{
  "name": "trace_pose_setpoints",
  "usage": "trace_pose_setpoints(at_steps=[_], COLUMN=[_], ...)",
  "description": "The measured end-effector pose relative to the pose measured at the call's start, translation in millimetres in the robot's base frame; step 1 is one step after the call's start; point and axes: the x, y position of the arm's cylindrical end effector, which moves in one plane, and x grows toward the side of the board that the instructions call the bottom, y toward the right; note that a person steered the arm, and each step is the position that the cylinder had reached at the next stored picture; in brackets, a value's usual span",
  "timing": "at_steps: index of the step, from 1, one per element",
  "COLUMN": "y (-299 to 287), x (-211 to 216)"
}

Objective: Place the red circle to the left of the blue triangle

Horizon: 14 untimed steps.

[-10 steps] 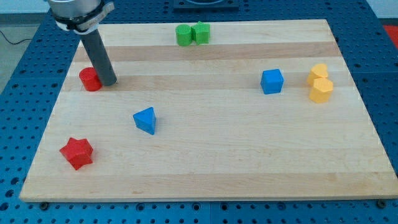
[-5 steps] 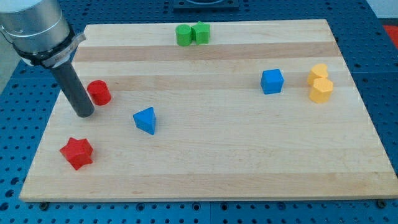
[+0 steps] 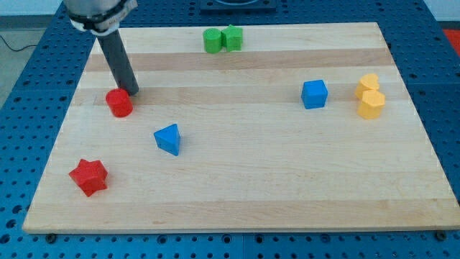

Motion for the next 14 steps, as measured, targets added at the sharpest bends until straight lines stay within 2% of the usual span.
trace_pose_setpoints(at_steps=[1,3,4,5,6,8,9,11,14], y=[0,0,-11,-11,-11,-23,-46,-41,-32], x=[37,10,21,65,85,60,62,92,106])
